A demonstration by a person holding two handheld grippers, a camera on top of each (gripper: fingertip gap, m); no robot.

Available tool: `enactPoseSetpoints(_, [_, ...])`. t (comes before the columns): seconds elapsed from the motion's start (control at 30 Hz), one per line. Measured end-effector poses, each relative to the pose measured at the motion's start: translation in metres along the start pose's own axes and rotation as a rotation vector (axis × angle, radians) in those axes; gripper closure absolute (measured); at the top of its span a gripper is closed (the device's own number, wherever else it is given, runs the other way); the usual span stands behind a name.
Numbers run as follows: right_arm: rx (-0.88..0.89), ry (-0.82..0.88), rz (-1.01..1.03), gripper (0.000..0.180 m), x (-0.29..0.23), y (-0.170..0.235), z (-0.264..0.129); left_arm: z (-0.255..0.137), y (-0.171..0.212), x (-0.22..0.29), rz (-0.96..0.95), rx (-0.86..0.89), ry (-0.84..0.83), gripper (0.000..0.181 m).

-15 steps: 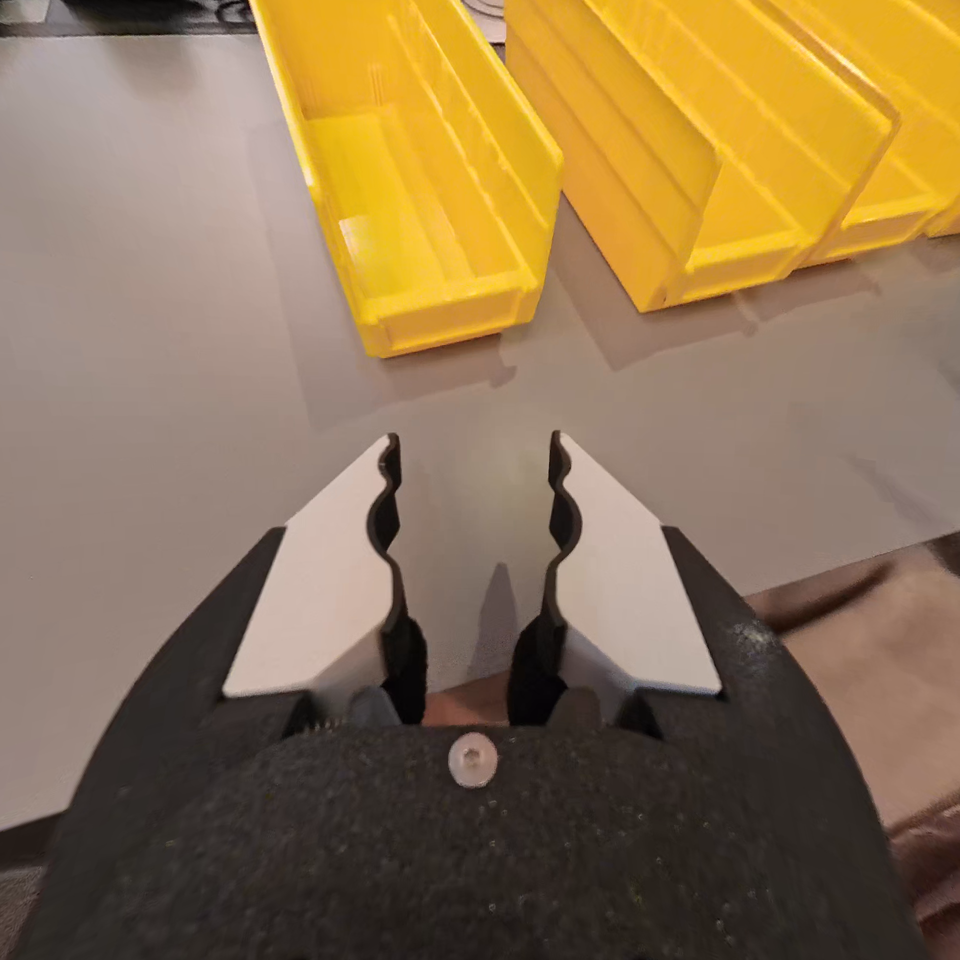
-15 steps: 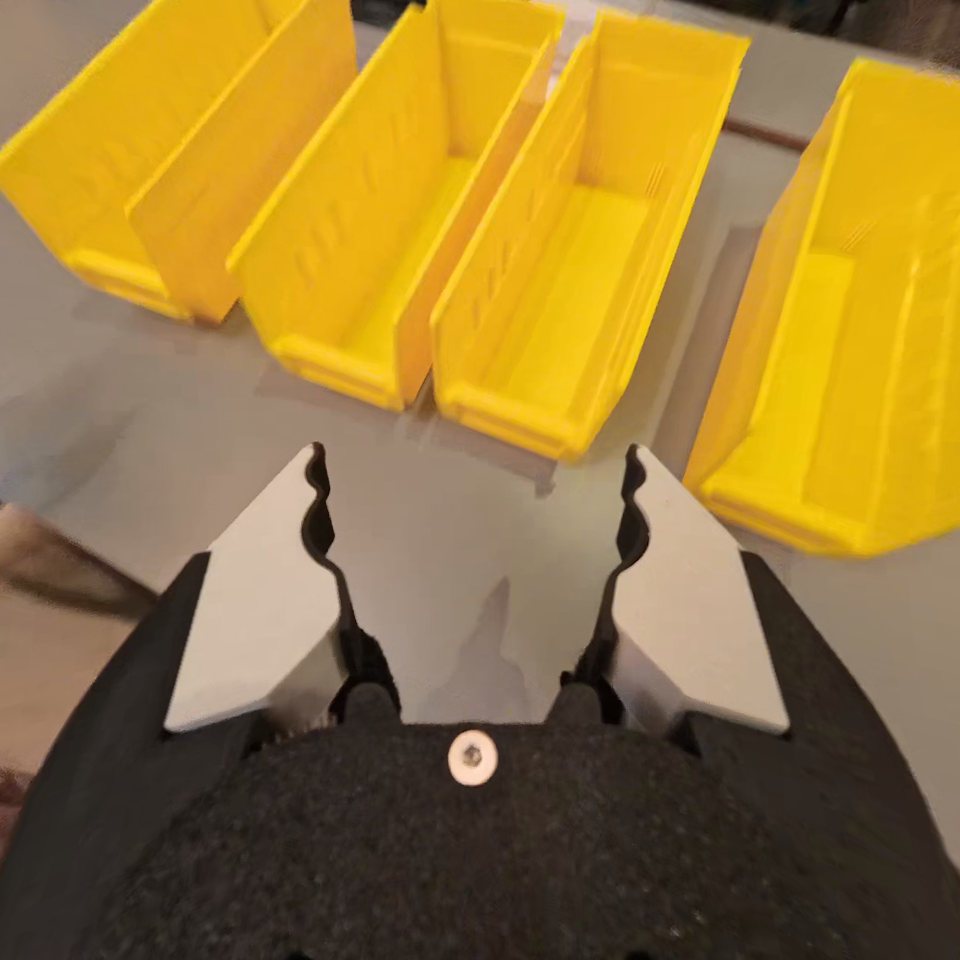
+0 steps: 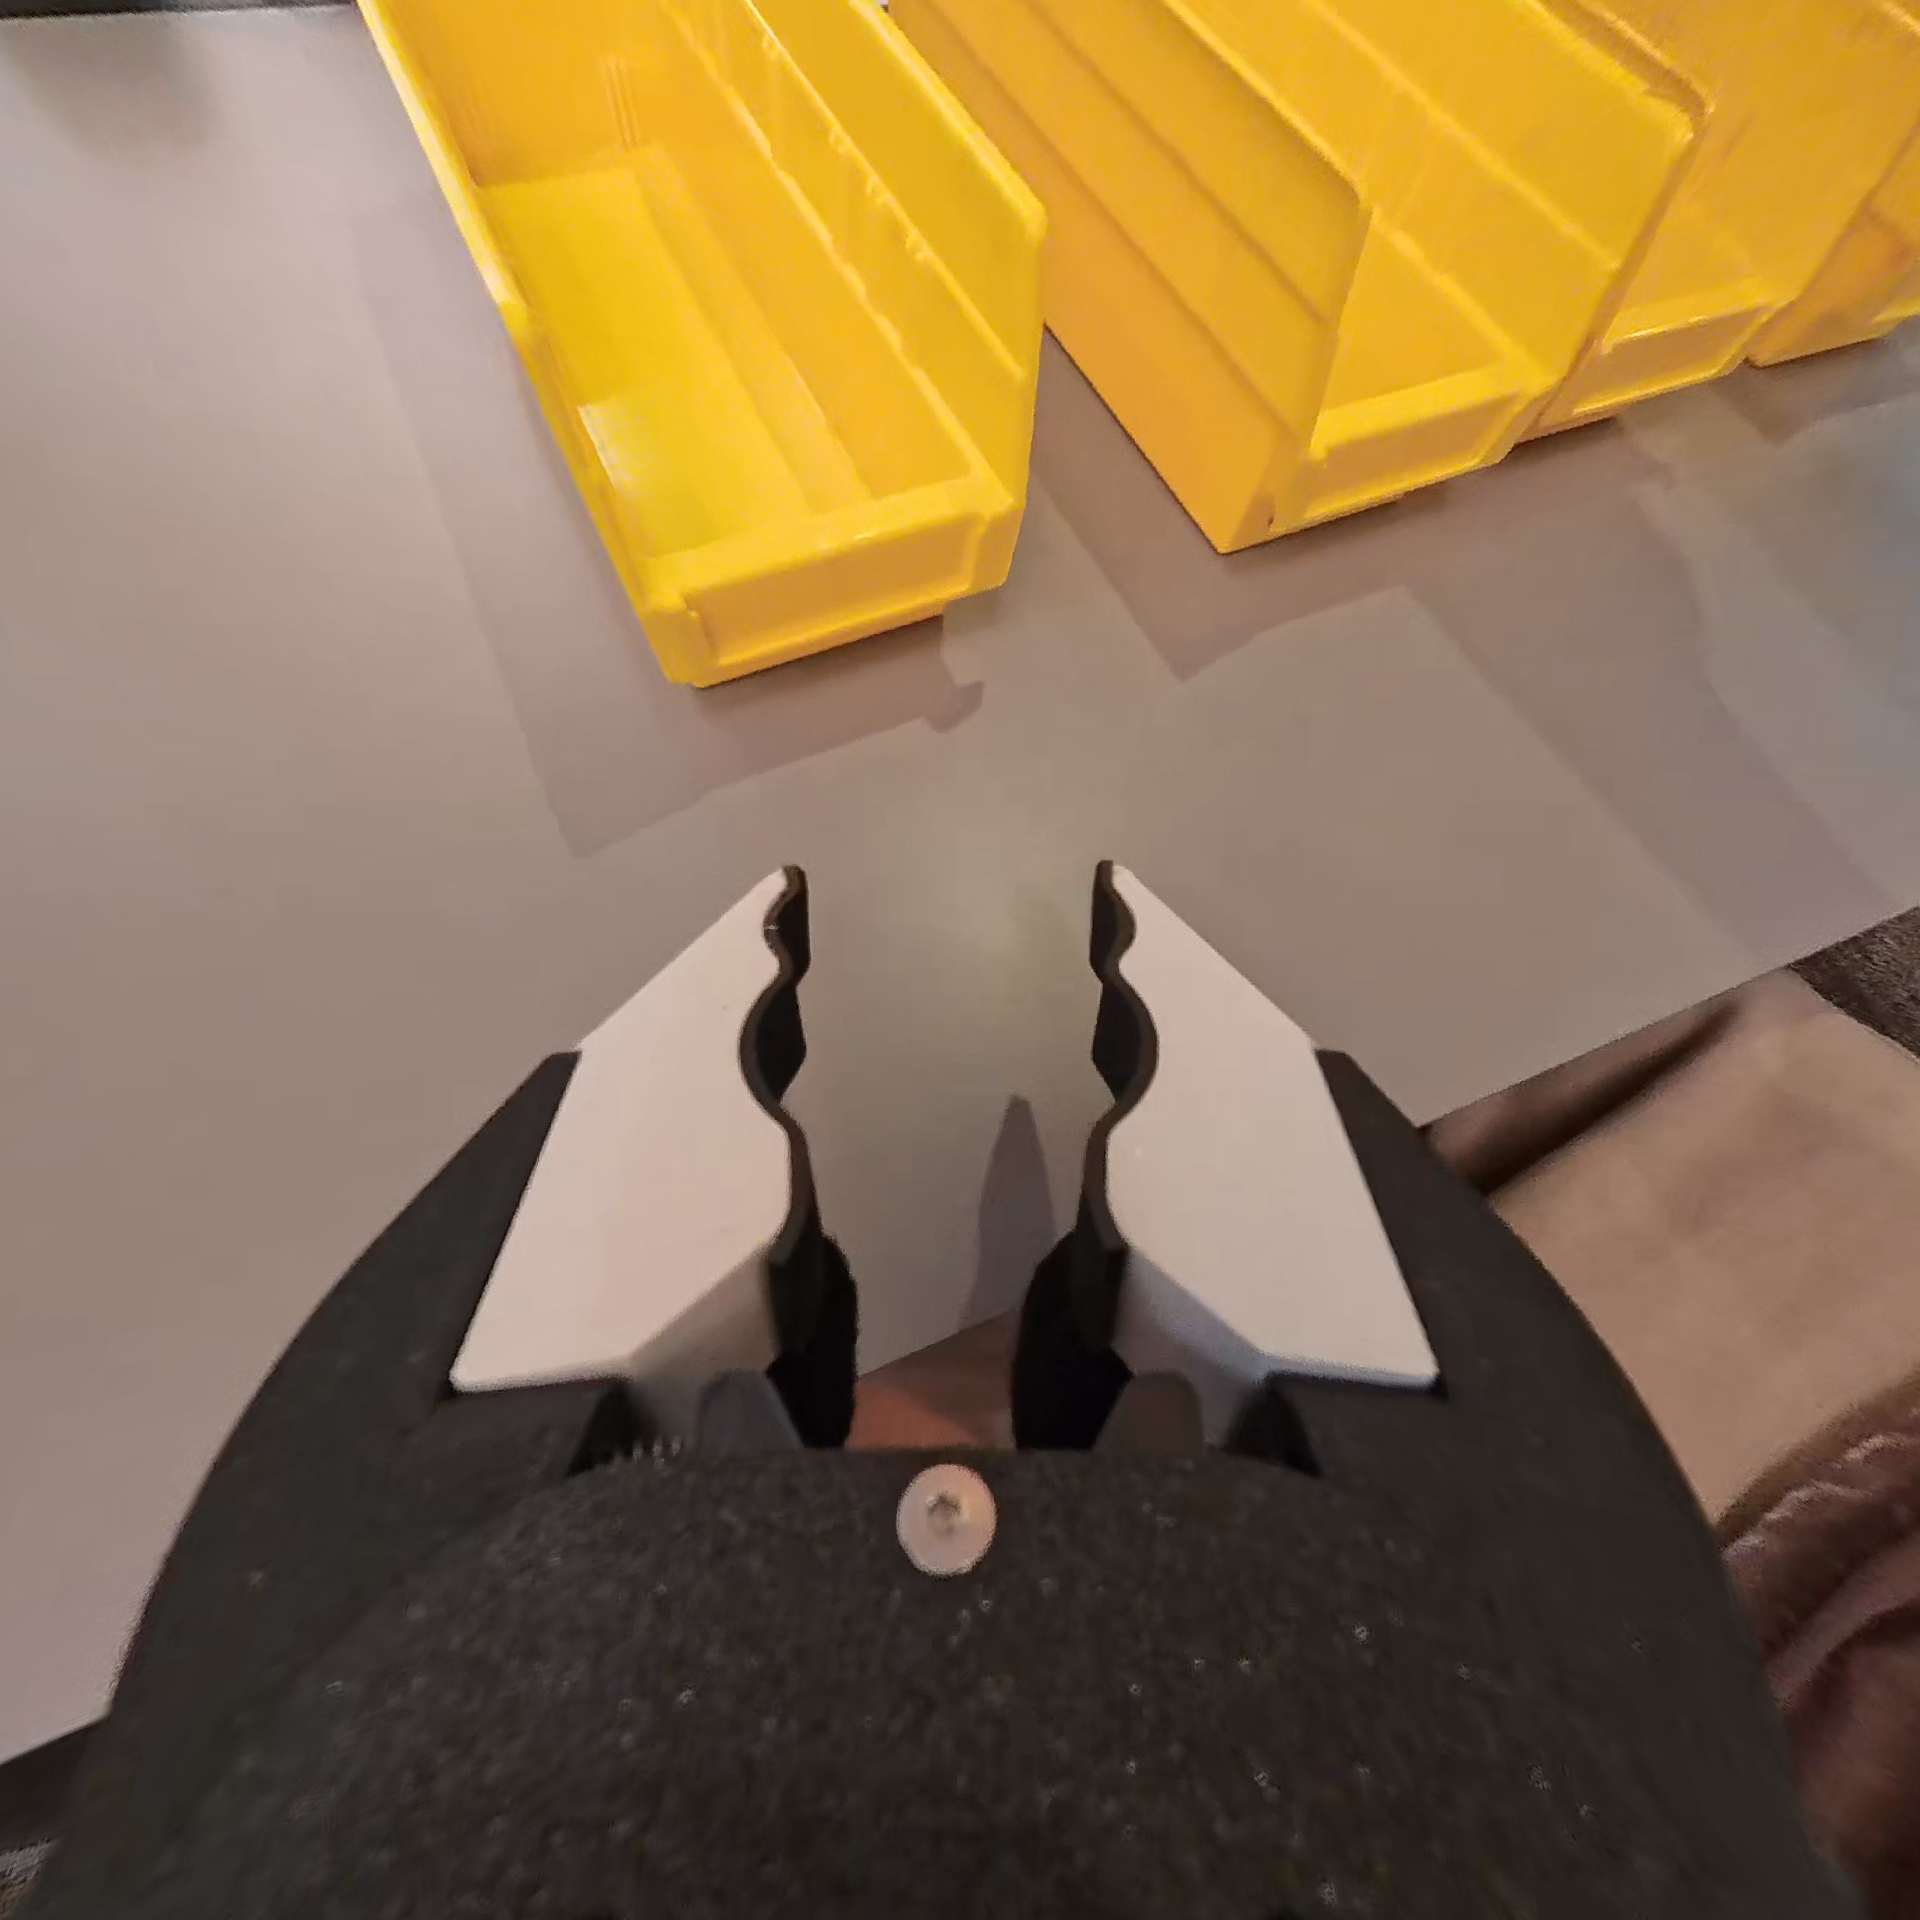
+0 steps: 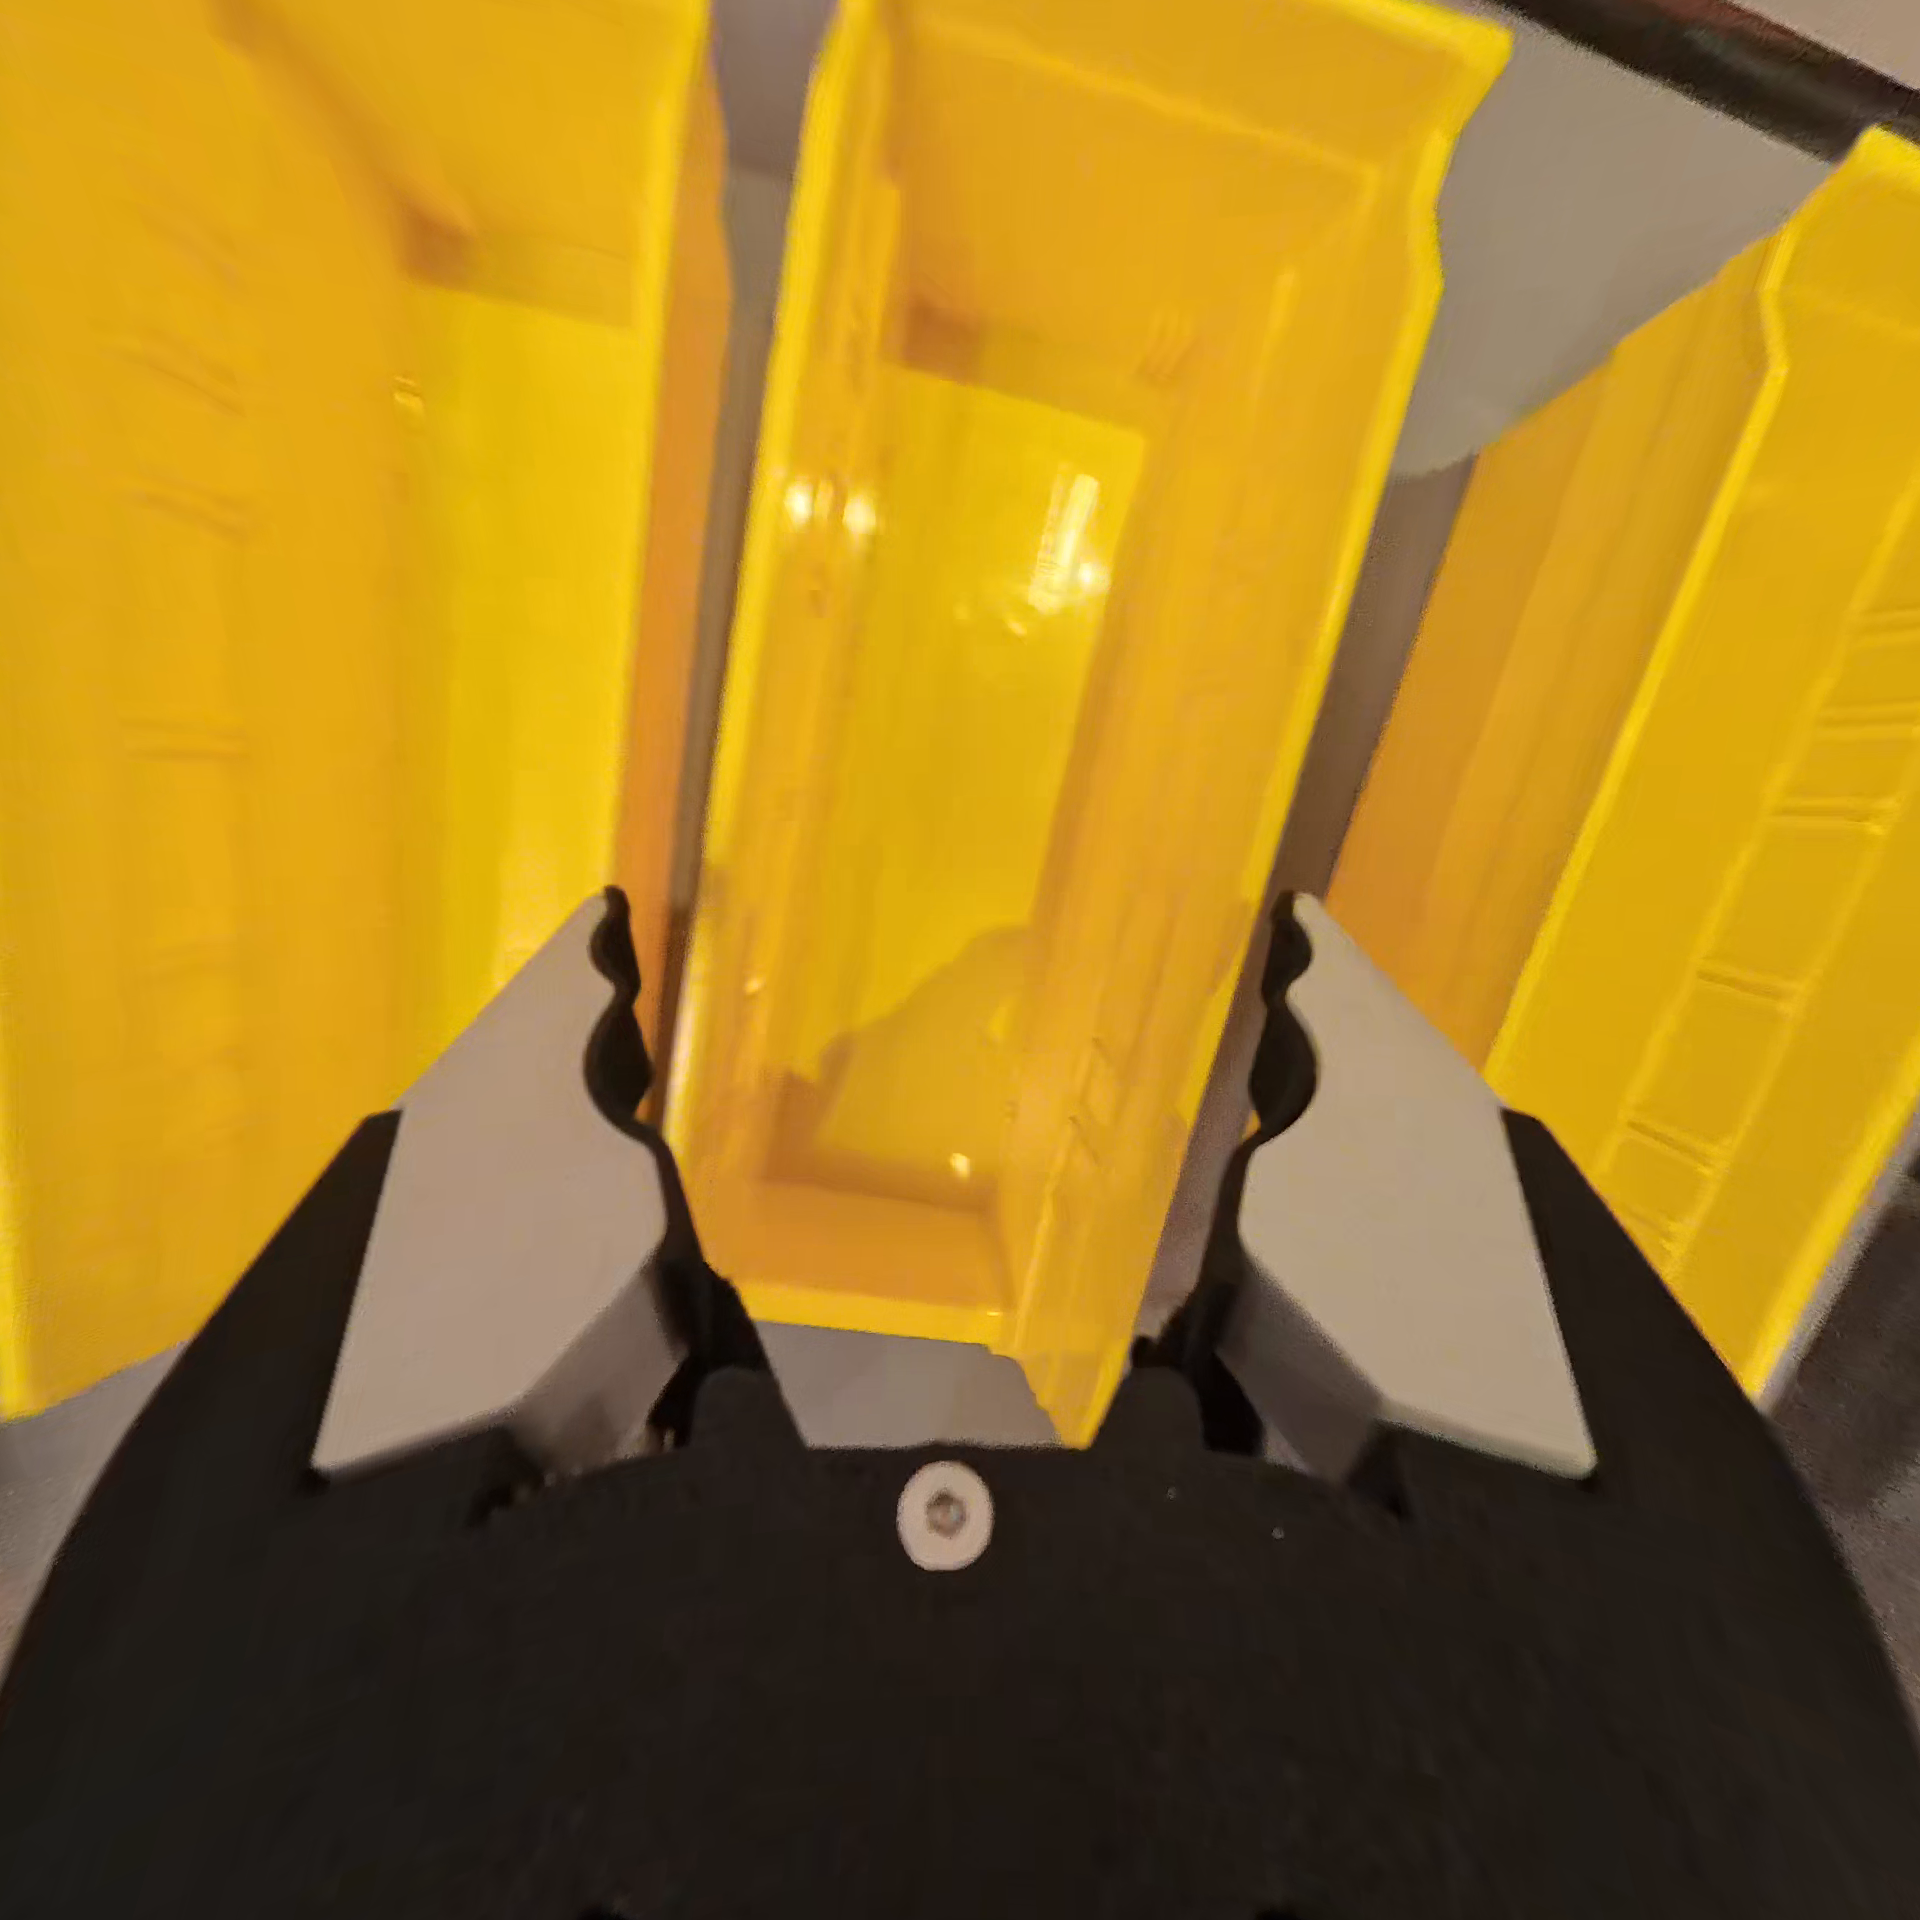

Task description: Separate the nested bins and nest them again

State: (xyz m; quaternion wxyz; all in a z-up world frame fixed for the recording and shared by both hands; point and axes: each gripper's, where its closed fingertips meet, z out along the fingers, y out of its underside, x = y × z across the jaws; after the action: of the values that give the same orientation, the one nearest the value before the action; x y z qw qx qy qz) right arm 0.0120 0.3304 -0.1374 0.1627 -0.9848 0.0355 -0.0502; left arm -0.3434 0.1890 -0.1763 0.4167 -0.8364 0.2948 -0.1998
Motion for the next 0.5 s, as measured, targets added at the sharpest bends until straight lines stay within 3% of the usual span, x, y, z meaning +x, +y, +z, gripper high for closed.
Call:
enactPoseSetpoints(0.33, [-0.109, 0.039, 0.065, 0.046, 0.009, -0.002, 0.042, 0.006, 0.002, 0.015, 0.015, -0.030, 0.067, 0.128])
enactPoseSetpoints(0.43, [-0.111, -0.010, 0.130, 0.053, 0.007, -0.002, 0.045, 0.008, 0.003, 0.020, 0.042, -0.038, 0.071, 0.128])
enactPoseSetpoints(0.5, [-0.115, -0.039, 0.170, 0.070, 0.010, -0.003, 0.041, 0.009, 0.003, 0.022, 0.058, -0.038, 0.069, 0.129])
